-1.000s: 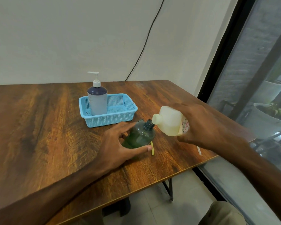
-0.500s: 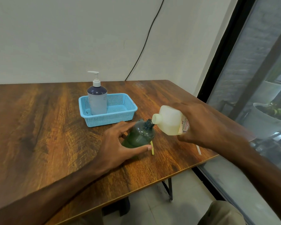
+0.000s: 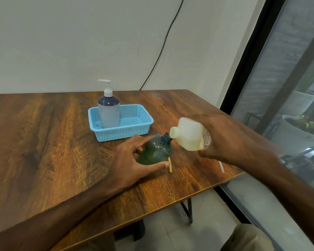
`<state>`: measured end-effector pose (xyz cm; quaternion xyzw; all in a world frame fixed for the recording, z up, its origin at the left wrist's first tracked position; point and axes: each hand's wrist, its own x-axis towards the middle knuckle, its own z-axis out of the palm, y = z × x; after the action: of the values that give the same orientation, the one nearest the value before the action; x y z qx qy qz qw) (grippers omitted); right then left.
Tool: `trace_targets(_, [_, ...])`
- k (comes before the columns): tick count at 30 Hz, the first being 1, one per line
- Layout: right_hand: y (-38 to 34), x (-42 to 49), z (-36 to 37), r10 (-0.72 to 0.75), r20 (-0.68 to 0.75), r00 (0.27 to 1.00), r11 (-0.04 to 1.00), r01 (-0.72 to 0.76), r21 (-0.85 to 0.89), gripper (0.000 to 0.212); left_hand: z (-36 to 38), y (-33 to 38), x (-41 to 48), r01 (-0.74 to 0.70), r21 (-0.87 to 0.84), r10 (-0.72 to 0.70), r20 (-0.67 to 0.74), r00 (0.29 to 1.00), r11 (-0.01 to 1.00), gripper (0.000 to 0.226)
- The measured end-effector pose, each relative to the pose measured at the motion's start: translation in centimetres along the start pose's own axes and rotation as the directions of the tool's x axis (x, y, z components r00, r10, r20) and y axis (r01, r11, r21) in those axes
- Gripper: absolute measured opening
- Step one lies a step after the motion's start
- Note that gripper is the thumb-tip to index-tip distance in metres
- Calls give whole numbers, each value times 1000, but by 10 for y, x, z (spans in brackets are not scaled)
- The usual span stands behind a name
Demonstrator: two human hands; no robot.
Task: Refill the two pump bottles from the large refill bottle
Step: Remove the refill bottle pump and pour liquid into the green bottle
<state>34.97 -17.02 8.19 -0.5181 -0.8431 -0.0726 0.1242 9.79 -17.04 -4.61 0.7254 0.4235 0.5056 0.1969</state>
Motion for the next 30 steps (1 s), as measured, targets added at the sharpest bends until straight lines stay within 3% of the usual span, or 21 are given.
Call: trace_targets(30, [-1, 3, -1, -14, -6, 1000, 1000, 14, 0, 92, 1, -4, 0, 12, -7, -12, -3, 1000, 1000, 81])
